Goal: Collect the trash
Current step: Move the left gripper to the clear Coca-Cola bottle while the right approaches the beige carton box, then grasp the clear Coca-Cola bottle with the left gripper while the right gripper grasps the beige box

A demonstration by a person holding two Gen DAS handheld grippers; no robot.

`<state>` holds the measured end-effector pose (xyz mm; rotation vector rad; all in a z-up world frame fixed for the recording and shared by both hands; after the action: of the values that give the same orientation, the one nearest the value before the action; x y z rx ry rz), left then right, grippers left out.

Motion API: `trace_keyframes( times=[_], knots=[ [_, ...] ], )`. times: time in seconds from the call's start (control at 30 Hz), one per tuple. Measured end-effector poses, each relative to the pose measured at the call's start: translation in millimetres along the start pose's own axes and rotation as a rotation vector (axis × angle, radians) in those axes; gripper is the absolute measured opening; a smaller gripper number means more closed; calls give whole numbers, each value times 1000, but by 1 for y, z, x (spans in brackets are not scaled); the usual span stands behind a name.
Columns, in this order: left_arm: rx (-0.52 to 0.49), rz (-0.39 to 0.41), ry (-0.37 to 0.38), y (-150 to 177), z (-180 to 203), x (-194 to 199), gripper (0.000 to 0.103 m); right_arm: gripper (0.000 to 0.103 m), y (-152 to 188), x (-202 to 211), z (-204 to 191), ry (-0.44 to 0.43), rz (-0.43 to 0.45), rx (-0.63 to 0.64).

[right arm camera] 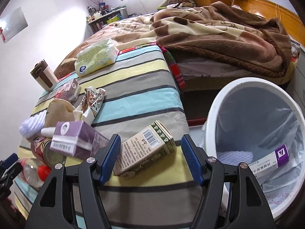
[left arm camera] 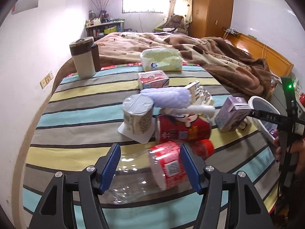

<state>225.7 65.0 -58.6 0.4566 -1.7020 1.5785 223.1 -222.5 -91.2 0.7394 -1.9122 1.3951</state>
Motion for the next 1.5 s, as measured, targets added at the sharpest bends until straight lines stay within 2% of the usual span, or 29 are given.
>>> trace_keyframes(
  times=[0.13,0.3,0.53,0.83,1.03,1.4,1.5],
  knots=[
    [35,-10,54,-1,-9,-3,66,67,1,-9,-8,1,-30,16],
    [24,-20,95,3,-8,-2,68,67,8,-13,-14,-7,-52,42],
    [-34,-66,172,18,13,4,69,67,16,-2,-12,-4,-47,86],
    [-62,-134,207,46,40,7,69,67,28,7,-6,-3,-52,124],
    [-37,-162,211,58,47,7,69,67,30,5,-10,36,-36,193],
    [48,-194,147,64,48,-12,69,67,34,7,-13,50,-15,227],
    [46,-195,129,65,50,-11,69,62,34,9,-12,42,-11,220]
  ],
)
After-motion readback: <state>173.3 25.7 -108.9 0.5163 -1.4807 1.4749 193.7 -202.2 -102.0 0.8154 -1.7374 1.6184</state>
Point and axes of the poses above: each gripper's, at about its wrist camera, not at the fingertips, and x roughly against the way its jaws point, z to its right, y to its underside, the point moved 6 cm from there along -x, roughly the way its jaws point, and after that the axes turned 1 degree about z, right-handed, at the moved point
